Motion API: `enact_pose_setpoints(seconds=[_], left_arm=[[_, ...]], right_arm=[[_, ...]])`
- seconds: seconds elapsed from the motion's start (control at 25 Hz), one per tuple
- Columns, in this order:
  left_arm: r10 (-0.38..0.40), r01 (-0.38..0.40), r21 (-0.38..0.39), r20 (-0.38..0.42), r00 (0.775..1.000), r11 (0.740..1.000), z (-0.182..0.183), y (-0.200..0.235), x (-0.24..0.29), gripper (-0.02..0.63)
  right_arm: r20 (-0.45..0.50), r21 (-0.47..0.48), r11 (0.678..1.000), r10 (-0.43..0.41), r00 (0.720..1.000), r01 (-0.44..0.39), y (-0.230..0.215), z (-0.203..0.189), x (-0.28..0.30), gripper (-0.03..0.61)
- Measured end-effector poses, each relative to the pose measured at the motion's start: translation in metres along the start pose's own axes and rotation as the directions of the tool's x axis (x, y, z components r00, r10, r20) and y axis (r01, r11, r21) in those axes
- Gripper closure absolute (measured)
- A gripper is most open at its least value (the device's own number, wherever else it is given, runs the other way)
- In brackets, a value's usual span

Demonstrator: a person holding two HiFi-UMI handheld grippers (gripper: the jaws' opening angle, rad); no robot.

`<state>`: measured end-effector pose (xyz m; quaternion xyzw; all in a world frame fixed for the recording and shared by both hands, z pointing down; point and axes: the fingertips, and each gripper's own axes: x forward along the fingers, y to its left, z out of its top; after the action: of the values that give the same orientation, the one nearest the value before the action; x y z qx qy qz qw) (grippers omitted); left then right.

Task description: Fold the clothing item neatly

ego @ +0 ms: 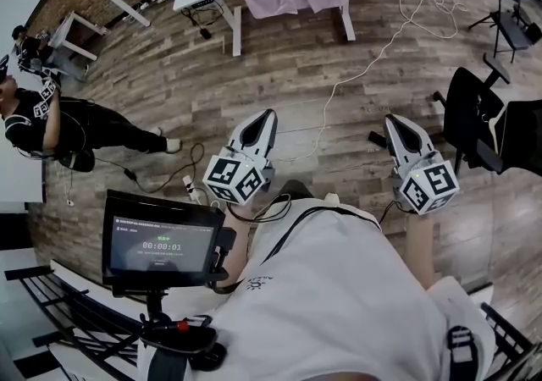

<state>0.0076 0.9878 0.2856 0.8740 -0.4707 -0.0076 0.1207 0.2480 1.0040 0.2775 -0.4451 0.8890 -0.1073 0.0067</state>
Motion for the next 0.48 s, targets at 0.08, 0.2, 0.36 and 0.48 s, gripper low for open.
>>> enact_pose_setpoints(seconds=[0.08, 0.2, 0.36, 0.48], left_arm=[[0.002, -0.002, 0.003, -0.005, 1.000, 1.000, -0.001, -0.001, 0.002, 0.612], [0.002, -0.002, 0.009, -0.003, 1.000, 1.000, 0.000, 0.002, 0.009, 0.612], [0.002, -0.002, 0.004, -0.004, 1.000, 1.000, 0.004, 0.021, 0.027, 0.612], [-0.006, 0.006, -0.005, 0.005, 1.000, 1.000, 0.003, 0.033, 0.040, 0.612]], right_arm=[[-0.003, 0.003, 1.000, 0.006, 1.000, -0.006, -0.003, -0.001, 0.001, 0.577], [-0.009, 0.008, 1.000, 0.019, 1.000, -0.019, -0.008, -0.002, 0.011, 0.577], [-0.023, -0.020, 0.998, 0.052, 0.998, -0.053, -0.009, 0.004, 0.039, 0.577], [-0.022, -0.019, 0.999, 0.043, 0.999, -0.043, -0.013, 0.002, 0.054, 0.577]])
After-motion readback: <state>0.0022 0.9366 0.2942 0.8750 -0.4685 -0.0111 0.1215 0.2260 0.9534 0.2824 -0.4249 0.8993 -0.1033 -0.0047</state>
